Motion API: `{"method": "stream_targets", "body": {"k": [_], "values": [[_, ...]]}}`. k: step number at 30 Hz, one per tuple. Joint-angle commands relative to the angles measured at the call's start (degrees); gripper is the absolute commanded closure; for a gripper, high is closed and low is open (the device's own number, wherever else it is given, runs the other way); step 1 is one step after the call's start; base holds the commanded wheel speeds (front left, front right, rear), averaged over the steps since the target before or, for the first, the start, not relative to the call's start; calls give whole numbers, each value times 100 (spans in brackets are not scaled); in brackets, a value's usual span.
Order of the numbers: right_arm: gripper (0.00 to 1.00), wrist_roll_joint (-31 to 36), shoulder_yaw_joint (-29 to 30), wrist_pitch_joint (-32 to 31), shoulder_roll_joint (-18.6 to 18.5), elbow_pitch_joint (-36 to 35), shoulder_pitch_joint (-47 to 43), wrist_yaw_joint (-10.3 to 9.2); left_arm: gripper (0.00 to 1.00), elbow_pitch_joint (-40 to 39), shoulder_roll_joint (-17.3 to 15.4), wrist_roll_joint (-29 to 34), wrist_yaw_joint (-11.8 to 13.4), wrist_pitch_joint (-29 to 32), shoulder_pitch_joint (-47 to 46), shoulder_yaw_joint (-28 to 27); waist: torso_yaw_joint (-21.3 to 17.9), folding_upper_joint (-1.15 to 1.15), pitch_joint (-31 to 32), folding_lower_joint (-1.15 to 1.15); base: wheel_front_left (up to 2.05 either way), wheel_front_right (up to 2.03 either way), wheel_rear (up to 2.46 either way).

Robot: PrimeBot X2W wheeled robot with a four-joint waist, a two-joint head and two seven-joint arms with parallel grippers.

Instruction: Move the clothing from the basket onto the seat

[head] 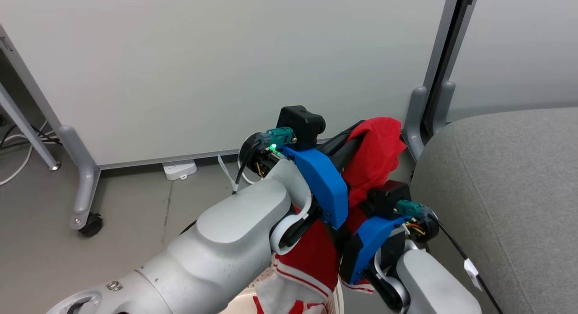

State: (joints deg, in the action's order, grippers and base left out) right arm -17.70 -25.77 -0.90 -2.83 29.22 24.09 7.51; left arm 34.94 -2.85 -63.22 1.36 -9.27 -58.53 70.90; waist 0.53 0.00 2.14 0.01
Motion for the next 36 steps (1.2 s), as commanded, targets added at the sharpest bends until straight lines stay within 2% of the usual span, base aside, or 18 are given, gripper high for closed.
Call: {"method": "stream_targets", "body": {"k": [1, 8, 9, 10, 11, 20, 36], "values": [[0, -65, -53, 79, -9, 102, 192, -4, 100, -34, -8, -31, 19, -47, -78, 26, 12, 0, 1, -1, 0, 0, 0], [0, -205, -332, 328, -10, 861, 726, -4, 100, -159, -8, -214, 52, -96, -149, 145, 69, 0, 12, -1, 0, 0, 0], [54, -187, -323, 350, -10, 948, 784, -4, 100, -163, -8, -232, 51, -109, -153, 158, 70, 0, 14, -1, 0, 0, 0], [67, -135, -337, 407, -10, 1008, 843, -4, 100, -166, -8, -238, 50, -105, -153, 172, 73, 0, 17, -1, 0, 0, 0], [100, -135, -351, 428, -7, 1063, 873, -4, 100, -169, -8, -258, 51, -110, -153, 186, 77, 0, 19, -1, 0, 0, 0], [100, -169, -437, 601, -10, 1364, 988, -4, 100, -107, -7, -317, 66, -138, -162, 238, 62, 0, 27, -1, 0, 0, 0], [100, -88, -503, 651, -9, 1362, 1021, -4, 100, 78, -9, -403, 29, -157, -135, 262, -23, 0, 48, -1, 0, 0, 0]]}}
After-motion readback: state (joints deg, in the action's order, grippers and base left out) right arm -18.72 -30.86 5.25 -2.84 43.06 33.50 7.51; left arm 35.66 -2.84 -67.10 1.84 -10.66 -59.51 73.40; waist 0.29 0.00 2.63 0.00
